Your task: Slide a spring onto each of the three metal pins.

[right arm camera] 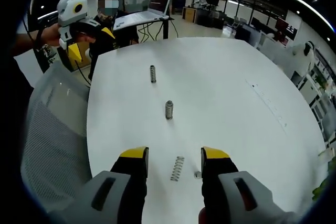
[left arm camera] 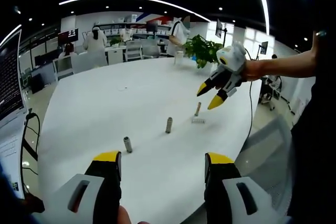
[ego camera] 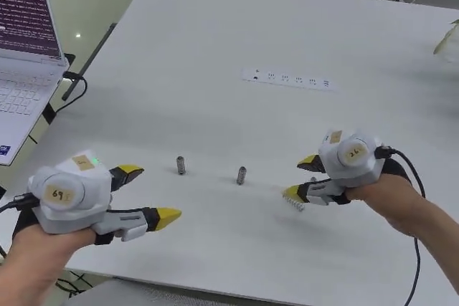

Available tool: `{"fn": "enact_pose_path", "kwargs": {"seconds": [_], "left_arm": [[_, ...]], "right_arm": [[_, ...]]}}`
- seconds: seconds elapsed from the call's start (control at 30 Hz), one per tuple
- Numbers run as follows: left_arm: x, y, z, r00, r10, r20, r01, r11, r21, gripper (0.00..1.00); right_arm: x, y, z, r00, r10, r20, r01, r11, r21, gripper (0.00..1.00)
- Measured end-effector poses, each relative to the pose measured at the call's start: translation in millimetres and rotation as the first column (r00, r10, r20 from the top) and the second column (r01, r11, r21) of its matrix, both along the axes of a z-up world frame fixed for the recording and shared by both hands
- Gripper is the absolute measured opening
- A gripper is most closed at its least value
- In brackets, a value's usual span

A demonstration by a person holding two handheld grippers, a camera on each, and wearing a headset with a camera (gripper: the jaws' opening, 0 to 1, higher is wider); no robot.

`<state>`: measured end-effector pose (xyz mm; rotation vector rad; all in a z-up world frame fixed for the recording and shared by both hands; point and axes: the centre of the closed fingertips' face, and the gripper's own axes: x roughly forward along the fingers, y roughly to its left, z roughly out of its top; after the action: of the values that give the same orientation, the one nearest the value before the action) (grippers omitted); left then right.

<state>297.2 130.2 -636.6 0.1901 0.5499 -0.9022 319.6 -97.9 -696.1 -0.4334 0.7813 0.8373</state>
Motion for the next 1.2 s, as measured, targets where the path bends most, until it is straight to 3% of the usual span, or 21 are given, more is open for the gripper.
{"fn": "enact_pose_path", "kwargs": {"seconds": [0.37, 0.6, 0.87, 1.2], "left_arm": [[3.8, -8.5, 1.0, 1.000, -0.025, 0.005, 0.025, 1.000, 0.013, 0.60], [6.8, -7.6, 5.8, 1.000, -0.020, 0.010, 0.020, 1.000, 0.018, 0.60], [8.5, -3.3, 6.9, 1.000, -0.004, 0.008, 0.004, 1.000, 0.021, 0.60], [8.7, -3.5, 8.6, 1.000, 0.001, 0.011, -0.002, 1.000, 0.023, 0.60]], "right_arm": [[-13.4, -34.8, 9.3, 0.993, -0.112, 0.032, 0.110, 0.993, 0.051, 0.40], [-18.4, -52.7, 17.5, 0.978, -0.202, 0.051, 0.197, 0.976, 0.092, 0.44], [-25.6, -65.6, 29.1, 0.956, -0.284, 0.071, 0.270, 0.950, 0.156, 0.46], [-37.6, -83.8, 39.8, 0.918, -0.387, 0.081, 0.361, 0.904, 0.229, 0.48]]}}
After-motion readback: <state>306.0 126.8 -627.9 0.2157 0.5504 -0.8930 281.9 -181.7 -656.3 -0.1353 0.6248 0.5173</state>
